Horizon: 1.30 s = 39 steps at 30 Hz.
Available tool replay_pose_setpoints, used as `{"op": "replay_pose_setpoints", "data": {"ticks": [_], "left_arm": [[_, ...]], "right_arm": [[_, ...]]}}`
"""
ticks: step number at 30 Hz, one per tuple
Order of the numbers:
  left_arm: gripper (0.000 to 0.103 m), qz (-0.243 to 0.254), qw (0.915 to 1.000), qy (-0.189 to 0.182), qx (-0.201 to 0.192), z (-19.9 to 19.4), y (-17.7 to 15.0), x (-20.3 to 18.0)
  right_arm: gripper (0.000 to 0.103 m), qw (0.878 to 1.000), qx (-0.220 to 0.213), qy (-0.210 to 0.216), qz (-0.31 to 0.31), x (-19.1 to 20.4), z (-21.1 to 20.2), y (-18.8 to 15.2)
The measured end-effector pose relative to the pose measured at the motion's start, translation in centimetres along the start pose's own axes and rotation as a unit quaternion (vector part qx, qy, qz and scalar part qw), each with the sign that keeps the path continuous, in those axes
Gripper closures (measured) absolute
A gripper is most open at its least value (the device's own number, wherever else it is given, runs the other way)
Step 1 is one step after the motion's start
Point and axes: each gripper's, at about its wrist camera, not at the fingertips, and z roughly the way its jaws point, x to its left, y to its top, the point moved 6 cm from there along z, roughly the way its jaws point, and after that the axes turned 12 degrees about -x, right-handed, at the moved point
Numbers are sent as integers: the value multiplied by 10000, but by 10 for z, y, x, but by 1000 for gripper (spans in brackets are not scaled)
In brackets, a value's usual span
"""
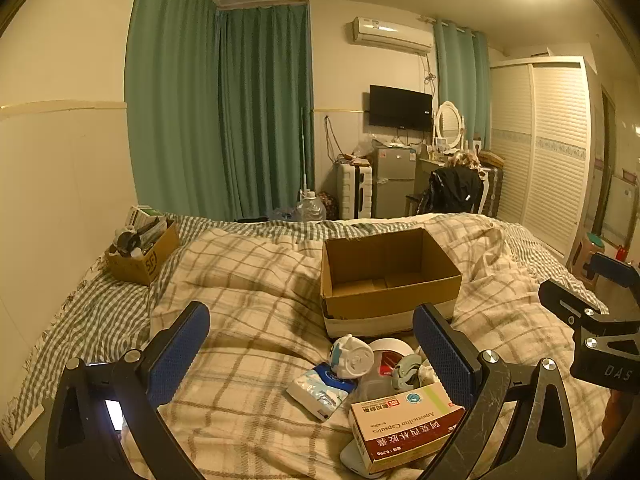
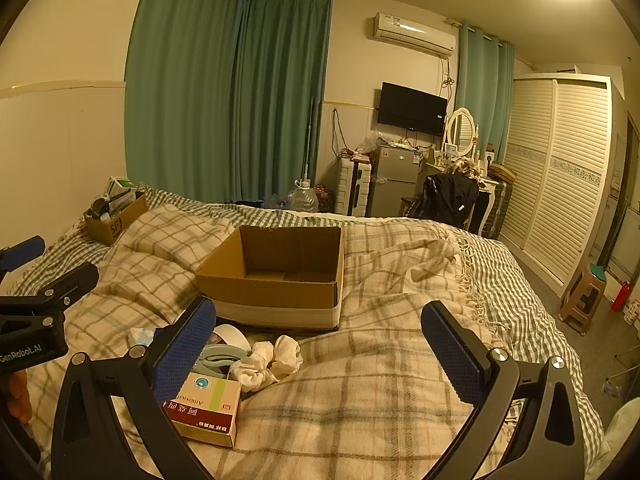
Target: Organize objects
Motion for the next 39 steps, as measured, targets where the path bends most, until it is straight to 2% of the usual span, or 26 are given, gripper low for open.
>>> {"op": "replay_pose_setpoints", "data": {"ticks": [39], "left_arm": [[0,-21,9999,-127,49,-3,2,-3]], "right_arm": [[0,9999,-5,89,-82,8,-2,-1]]}}
